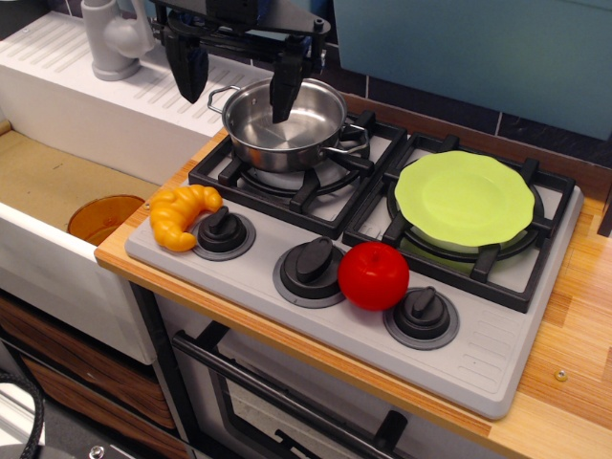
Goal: Put apple on plate and crossaint in pot or pan on stove
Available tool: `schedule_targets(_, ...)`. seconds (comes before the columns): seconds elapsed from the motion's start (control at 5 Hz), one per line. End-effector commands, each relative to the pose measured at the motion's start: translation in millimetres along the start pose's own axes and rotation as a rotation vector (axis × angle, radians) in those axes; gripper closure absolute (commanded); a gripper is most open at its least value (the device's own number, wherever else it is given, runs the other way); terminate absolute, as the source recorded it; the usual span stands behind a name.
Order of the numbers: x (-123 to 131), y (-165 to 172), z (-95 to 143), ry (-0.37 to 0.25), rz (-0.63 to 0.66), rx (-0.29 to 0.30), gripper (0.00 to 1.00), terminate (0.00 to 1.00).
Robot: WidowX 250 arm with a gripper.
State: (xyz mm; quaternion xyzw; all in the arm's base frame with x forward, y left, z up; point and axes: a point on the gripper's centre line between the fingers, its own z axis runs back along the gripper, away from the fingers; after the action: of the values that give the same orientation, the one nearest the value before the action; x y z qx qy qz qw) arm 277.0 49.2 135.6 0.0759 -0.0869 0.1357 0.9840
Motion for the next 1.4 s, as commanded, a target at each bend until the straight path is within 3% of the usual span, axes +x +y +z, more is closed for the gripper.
schedule_targets(0.0, 0, 0, 0, 0.000, 0.000, 0.000, 0.00, 0.00)
schedule_targets(0.6, -30, -37, 2, -0.006, 0.081, 0.006, 0.00, 0.00)
schedule_targets(1.2, -51, -78, -32, -0.011, 0.159, -0.124, 0.00, 0.00)
